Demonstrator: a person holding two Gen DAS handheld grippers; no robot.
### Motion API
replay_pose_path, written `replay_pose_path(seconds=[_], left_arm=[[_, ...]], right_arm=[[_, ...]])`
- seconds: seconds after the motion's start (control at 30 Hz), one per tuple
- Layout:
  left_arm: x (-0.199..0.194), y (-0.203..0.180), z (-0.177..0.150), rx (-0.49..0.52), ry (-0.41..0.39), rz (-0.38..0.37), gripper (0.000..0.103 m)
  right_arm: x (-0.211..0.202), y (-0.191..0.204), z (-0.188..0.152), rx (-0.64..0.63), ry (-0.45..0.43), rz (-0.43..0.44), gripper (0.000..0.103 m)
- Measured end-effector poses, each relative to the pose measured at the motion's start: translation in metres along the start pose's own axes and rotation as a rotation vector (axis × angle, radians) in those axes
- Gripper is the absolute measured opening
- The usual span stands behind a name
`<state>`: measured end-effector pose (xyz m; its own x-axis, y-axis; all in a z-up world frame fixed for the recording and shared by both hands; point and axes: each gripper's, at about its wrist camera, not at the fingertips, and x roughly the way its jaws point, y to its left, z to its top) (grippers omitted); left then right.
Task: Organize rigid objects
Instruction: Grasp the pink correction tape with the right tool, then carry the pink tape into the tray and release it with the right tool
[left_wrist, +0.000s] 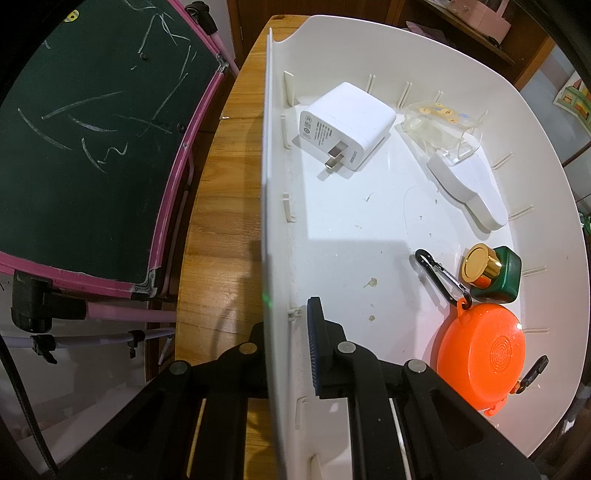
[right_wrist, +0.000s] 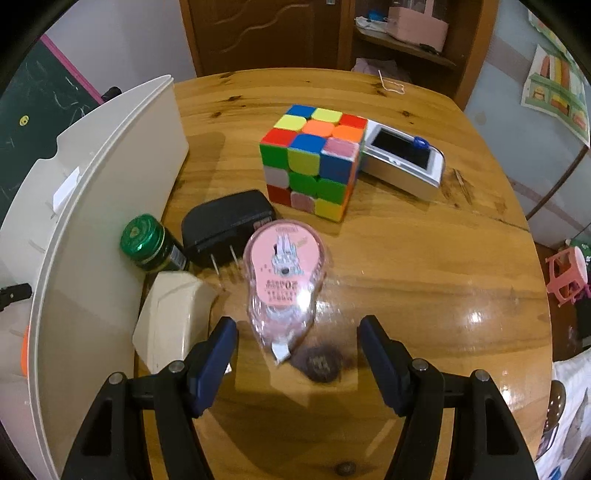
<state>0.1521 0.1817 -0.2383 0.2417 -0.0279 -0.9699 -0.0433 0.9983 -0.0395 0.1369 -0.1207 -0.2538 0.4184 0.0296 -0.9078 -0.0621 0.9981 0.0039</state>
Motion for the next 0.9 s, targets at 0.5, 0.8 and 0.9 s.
replay_pose_path(seconds=[0.5, 0.8, 0.9], left_arm=[[0.001, 0.001, -0.001, 0.001, 0.001, 0.000, 0.012], [0.001, 0.001, -0.001, -0.002, 0.001, -0.002, 0.012], [0.001, 0.001, -0.001, -0.002, 0.000, -0.002, 0.012]], right_arm=[[0.014, 0.003, 0.023, -0.020, -0.030, 0.002, 0.051], [-0.009, 0.005, 0.013, -0.007, -0.056, 0.019, 0.050], [-0.027, 0.007, 0.011, -0.014, -0.086, 0.010, 0.050]])
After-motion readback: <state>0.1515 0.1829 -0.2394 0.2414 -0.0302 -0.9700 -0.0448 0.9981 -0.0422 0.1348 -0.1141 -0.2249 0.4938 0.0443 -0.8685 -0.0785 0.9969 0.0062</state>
